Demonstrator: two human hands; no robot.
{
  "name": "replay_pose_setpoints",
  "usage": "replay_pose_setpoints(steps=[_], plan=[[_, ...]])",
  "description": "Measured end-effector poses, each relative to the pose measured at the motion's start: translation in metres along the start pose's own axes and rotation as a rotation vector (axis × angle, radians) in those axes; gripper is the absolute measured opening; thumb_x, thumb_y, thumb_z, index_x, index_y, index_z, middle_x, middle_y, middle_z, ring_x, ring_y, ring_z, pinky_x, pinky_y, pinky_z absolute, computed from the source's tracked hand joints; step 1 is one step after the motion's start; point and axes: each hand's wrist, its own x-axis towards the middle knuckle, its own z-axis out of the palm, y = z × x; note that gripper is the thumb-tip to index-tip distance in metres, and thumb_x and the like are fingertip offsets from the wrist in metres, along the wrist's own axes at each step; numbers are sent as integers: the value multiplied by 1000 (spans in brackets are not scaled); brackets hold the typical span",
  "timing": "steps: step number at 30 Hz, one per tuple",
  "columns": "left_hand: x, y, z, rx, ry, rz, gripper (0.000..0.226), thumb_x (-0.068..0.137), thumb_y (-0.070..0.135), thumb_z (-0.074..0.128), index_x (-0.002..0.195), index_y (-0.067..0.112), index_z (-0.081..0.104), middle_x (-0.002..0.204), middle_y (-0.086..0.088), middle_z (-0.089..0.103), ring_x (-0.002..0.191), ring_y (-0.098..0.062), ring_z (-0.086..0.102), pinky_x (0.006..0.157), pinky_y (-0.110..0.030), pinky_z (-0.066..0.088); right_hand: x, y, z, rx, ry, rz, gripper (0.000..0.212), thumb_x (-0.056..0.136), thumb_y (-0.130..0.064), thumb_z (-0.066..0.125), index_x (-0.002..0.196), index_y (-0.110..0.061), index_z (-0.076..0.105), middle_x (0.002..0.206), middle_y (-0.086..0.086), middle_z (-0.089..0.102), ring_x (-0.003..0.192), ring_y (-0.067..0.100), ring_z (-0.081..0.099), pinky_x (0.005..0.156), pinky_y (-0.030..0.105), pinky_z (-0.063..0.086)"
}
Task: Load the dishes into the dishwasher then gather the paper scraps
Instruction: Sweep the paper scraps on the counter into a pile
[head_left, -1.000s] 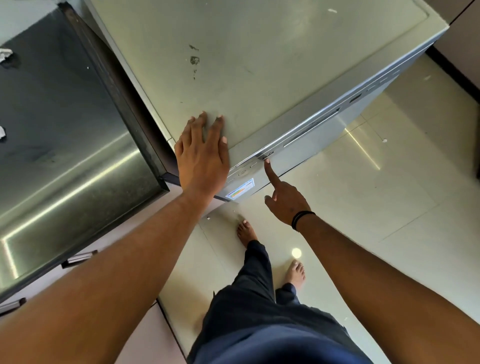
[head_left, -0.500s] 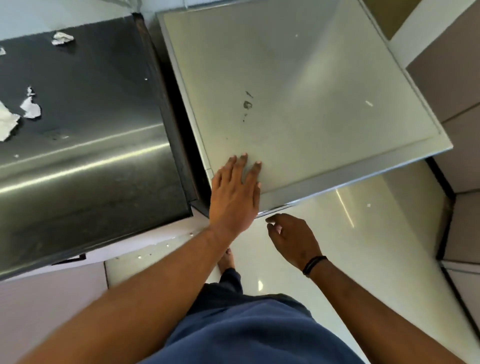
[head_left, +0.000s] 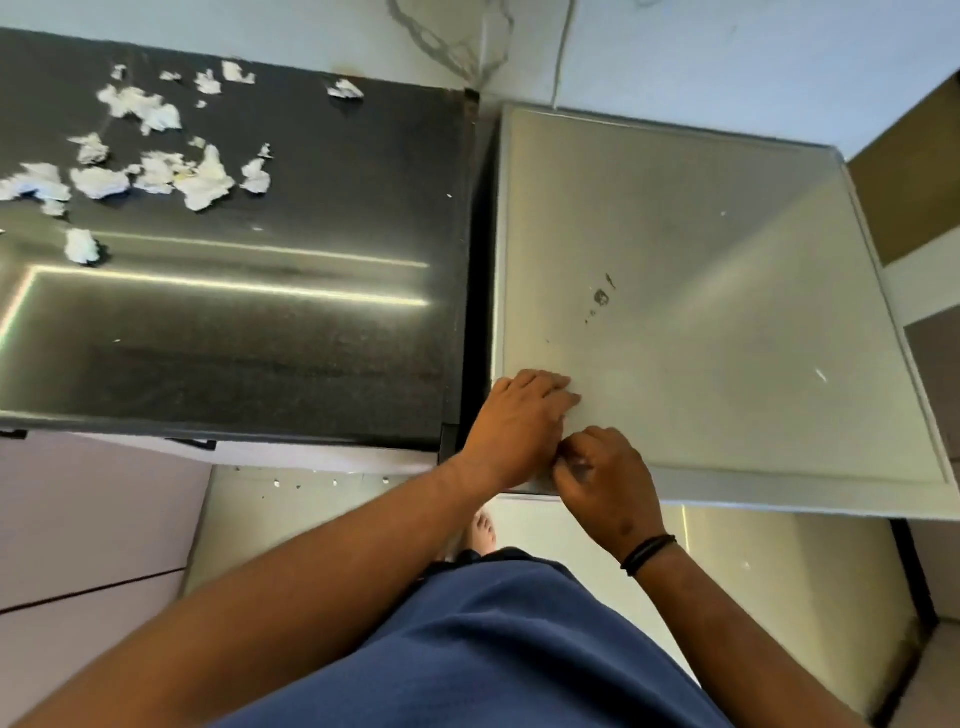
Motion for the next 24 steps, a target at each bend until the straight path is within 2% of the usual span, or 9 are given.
replay_pose_setpoints(steps=[2, 5, 9, 13, 17, 21, 24], plan=[[2, -9, -17, -7, 46, -37, 38, 96, 26, 59, 133, 24, 64, 142, -1, 58, 134, -21, 46, 112, -41, 37, 17, 1, -3, 5, -28, -47, 31, 91, -38, 49, 88, -15, 69, 82, 1, 64, 78, 18, 53, 70, 30, 47], [-9, -36, -41, 19, 151, -160, 35, 92, 30, 65, 127, 25, 68, 137, 0, 59, 132, -22, 48, 109, -42, 37, 44, -4, -2, 10, -36, -114, 17, 90, -22, 68, 103, -12, 73, 95, 4, 68, 89, 22, 57, 79, 28, 45], [-40, -83, -68, 67, 227, -381, 35, 86, 30, 68, 120, 23, 71, 132, -1, 62, 123, -26, 55, 99, -46, 47, 78, -19, 17, 58, -1, -217, 19, 87, -24, 64, 100, -14, 73, 94, 2, 66, 91, 24, 55, 81, 31, 44], [-90, -119, -89, 119, 270, -519, 35, 86, 28, 72, 120, 22, 71, 134, 0, 61, 124, -25, 54, 98, -43, 48, 97, -53, 33, 167, 20, -288, 10, 87, -18, 71, 96, -17, 71, 94, -1, 64, 92, 20, 53, 81, 25, 39], [-122, -137, -100, 146, 328, -597, 35, 90, 36, 70, 124, 27, 69, 137, 5, 58, 129, -19, 50, 102, -38, 43, 108, -92, 46, 206, -54, -437, 11, 85, -18, 73, 97, -16, 72, 95, -2, 63, 96, 17, 53, 86, 24, 42], [-131, -148, -106, 172, 334, -599, 44, 90, 53, 53, 125, 31, 68, 138, 6, 56, 129, -17, 48, 102, -38, 43, 122, -129, 62, 192, -125, -511, 17, 85, -21, 72, 102, -16, 72, 100, -3, 64, 98, 16, 53, 88, 18, 38], [-139, -170, -118, 182, 371, -617, 47, 91, 54, 50, 126, 28, 68, 138, 3, 56, 129, -19, 48, 103, -39, 43, 134, -160, 77, 177, -198, -555, 22, 86, -24, 68, 106, -15, 71, 103, -3, 64, 101, 18, 54, 92, 18, 37]])
